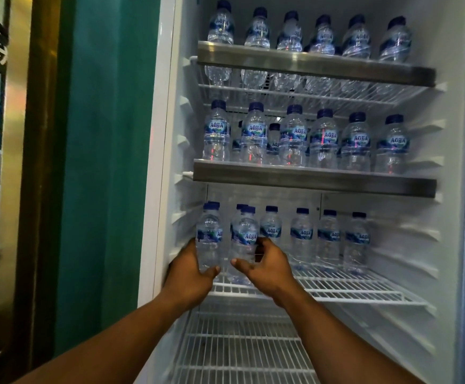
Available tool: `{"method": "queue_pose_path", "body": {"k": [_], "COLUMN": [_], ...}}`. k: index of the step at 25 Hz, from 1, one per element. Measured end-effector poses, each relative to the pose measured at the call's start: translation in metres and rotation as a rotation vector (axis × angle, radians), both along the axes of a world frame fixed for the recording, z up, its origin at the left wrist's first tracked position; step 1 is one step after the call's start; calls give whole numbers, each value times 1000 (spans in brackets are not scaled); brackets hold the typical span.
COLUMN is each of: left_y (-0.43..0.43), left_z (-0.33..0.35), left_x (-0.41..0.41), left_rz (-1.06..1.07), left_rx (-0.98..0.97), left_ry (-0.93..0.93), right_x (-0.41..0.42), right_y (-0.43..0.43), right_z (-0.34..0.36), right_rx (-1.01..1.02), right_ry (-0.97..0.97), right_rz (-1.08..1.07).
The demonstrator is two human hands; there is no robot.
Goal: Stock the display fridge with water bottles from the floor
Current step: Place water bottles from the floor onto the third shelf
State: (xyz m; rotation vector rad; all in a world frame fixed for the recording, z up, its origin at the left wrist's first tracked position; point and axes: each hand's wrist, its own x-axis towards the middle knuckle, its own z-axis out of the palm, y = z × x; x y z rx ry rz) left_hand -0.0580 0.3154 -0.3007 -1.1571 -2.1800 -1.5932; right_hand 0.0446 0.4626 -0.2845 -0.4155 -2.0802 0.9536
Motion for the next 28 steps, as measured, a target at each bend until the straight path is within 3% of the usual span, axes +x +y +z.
{"method": "queue_pose_path", "body": {"k": [28], "left_y": [6], "left_z": [2], "left_x": [-5], "left_rz": [92], "left_rx": [-37], "left_ry": [-140], "right_x": [0], "right_y": [-12], "right_z": [-2], "right_rx": [88], "right_ry": [59], "right_rz": [-151]}}
